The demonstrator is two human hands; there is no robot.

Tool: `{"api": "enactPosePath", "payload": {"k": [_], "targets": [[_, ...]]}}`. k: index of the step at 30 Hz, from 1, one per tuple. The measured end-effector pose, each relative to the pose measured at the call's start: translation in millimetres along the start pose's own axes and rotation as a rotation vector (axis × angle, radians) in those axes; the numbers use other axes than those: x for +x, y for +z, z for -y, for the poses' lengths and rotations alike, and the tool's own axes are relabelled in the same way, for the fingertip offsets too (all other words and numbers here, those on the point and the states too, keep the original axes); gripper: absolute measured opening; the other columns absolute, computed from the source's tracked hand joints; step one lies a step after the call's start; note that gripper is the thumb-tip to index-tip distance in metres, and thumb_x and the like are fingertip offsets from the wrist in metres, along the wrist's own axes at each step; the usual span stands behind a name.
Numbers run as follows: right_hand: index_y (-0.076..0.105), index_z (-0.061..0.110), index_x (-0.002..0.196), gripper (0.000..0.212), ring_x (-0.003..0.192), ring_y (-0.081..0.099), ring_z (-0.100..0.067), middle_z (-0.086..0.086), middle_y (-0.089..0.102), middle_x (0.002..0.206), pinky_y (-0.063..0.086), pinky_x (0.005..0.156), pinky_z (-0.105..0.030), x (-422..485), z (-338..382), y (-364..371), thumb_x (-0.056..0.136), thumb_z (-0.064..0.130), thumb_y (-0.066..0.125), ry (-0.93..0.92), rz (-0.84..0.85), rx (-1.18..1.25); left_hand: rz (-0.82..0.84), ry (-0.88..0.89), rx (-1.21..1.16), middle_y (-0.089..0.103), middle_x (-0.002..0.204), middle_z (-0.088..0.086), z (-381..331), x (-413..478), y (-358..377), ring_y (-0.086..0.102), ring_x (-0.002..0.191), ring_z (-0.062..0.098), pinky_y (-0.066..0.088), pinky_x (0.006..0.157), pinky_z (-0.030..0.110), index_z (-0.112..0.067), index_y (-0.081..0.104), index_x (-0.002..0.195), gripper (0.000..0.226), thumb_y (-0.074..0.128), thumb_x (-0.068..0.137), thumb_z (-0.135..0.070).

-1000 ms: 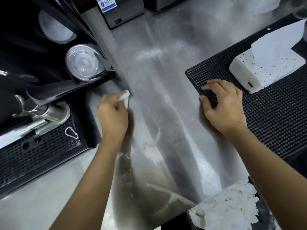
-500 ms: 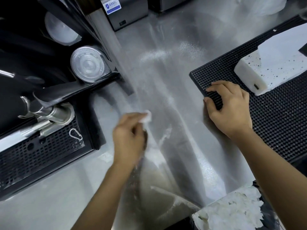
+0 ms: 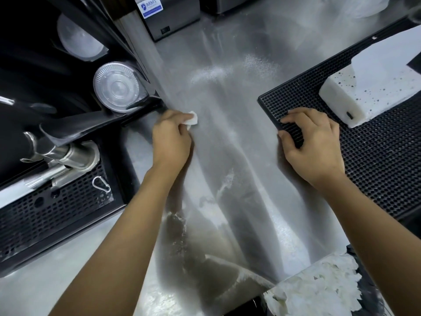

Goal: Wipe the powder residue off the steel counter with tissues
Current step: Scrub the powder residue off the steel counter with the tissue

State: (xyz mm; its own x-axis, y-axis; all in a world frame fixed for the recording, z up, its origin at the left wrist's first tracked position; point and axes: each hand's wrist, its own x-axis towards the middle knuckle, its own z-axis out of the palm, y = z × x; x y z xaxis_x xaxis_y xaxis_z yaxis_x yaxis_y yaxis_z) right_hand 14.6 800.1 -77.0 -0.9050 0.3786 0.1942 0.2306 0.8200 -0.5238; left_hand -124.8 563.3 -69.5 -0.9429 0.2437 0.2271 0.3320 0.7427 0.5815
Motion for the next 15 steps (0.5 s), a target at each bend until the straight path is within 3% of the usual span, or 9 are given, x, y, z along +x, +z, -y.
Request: {"api": "enactPosePath", "payload": {"k": [3,6,10,13,15], "targets": [[0.063,0.018,0.115,0.024,0.123,0.044,-0.019,0.002,0.057,0.128,0.018,0.109,-0.032,-0.1,-1.1,0.0,0.090,0.021,0.062,-0.006,-0.012,0.005,-0.006,0.003,-0.023,0.070,0.096,0.001,-3.0,11.1,-7.1,0.054,0.078,-0.002,0.031,0.076,-0.005,-0.011,0.076,0.096,0.027,0.058,0.082,0.004],[0.063,0.019,0.114,0.024,0.123,0.045,-0.018,0.002,0.057,0.128,0.019,0.109,-0.032,0.0,-1.4,1.0,0.090,0.021,0.062,-0.007,-0.013,0.005,-0.059,-0.070,-0.050,0.070,0.098,0.002,-6.1,36.4,3.1,0.061,0.086,0.008,0.032,0.076,-0.004,-0.014,0.075,0.098,0.020,0.058,0.089,-0.009],[0.064,0.019,0.115,0.025,0.122,0.046,-0.018,0.002,0.056,0.129,0.021,0.111,-0.035,-0.3,-2.3,1.5,0.090,0.021,0.063,-0.007,-0.012,0.004,-0.064,-0.056,-0.009,0.067,0.103,0.009,-15.0,31.6,24.6,0.059,0.099,0.021,0.031,0.080,-0.001,-0.007,0.073,0.095,0.033,0.048,0.082,0.010],[0.064,0.019,0.116,0.025,0.123,0.046,-0.019,0.001,0.056,0.130,0.022,0.112,-0.039,-0.2,-2.0,0.9,0.090,0.021,0.064,-0.002,-0.008,0.014,-0.070,0.052,-0.035,0.069,0.096,0.009,-26.1,-7.0,23.3,0.060,0.092,0.023,0.038,0.083,0.009,-0.006,0.072,0.087,0.030,0.047,0.078,0.009],[0.064,0.018,0.116,0.026,0.123,0.046,-0.021,0.000,0.056,0.131,0.024,0.113,-0.042,-1.9,-2.9,1.9,0.090,0.020,0.064,-0.001,-0.009,0.012,-0.010,0.103,-0.068,0.069,0.095,0.006,-35.2,-46.1,18.9,0.060,0.092,0.020,0.038,0.086,0.006,-0.005,0.071,0.086,0.027,0.050,0.079,0.010]]}}
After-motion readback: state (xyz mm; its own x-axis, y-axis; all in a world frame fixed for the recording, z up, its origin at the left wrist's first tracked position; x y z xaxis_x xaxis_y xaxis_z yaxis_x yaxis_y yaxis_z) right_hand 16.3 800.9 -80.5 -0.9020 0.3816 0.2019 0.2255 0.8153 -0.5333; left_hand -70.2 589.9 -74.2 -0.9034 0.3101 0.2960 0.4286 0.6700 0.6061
